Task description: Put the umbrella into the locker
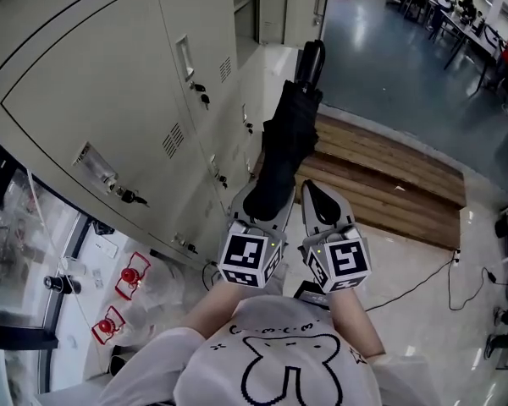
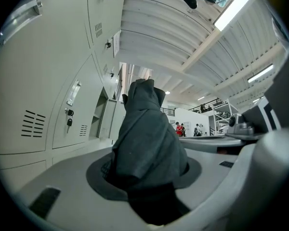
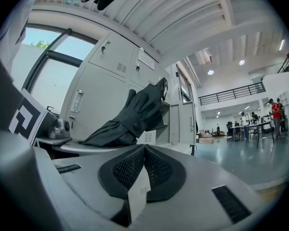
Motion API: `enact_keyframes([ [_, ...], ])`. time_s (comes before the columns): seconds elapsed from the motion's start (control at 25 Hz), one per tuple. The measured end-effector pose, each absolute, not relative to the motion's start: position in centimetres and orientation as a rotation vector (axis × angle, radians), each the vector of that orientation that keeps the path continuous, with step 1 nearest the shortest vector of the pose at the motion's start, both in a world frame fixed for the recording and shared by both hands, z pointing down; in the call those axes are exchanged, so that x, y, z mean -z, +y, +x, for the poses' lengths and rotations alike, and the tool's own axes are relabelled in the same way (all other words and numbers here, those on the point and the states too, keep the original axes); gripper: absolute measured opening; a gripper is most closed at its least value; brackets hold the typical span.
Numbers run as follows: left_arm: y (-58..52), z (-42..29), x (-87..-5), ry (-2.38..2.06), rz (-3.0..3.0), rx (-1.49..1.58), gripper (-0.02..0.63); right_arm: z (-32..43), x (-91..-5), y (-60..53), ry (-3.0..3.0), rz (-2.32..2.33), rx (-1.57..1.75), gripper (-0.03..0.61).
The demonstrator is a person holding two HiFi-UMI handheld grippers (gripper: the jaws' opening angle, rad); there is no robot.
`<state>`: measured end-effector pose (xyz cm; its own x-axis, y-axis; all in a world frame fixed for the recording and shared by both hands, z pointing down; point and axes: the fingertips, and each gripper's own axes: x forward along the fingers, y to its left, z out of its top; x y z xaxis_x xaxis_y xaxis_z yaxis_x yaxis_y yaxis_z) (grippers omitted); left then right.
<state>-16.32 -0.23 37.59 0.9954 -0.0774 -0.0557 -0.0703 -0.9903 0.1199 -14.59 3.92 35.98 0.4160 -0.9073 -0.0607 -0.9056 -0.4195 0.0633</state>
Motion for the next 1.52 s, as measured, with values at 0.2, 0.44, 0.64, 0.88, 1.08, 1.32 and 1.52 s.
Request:
enact_keyframes([
  [0.2,-1.0,-12.6,-37.9,-0.108,3.023,0.077,0.209,-10.8,-36.2,3.2,-1.680,2.644,0.137,0.025],
  [0.44,-2.9,-6.9,-38.5,-0.140,3.007,0.070,0.209,-5.0,-36.3,1.2,-1.699,2.623,0.137,0.025],
  [0.64,-5.6,-1.7,-38.9,-0.207,2.986,0.045,0.209,0.3,-35.9,-1.4,-1.740,2.593,0.156,0.025],
  [0.88,-9.6,3.9,-39.0,-0.292,2.973,0.029,0.209,6.6,-35.9,-5.3,-1.817,2.568,0.131,0.025],
  [1.08,-12.8,7.3,-39.1,-0.372,2.958,0.009,0.209,10.6,-36.1,-7.8,-1.861,2.559,0.110,0.025],
  [1.32,-15.7,9.6,-39.6,-0.456,2.922,-0.037,0.209,13.0,-36.2,-10.2,-1.899,2.522,0.091,0.025],
  [1.52,-17.2,11.0,-39.7,-0.528,2.904,-0.062,0.209,14.3,-36.1,-11.8,-1.960,2.475,0.092,0.025],
])
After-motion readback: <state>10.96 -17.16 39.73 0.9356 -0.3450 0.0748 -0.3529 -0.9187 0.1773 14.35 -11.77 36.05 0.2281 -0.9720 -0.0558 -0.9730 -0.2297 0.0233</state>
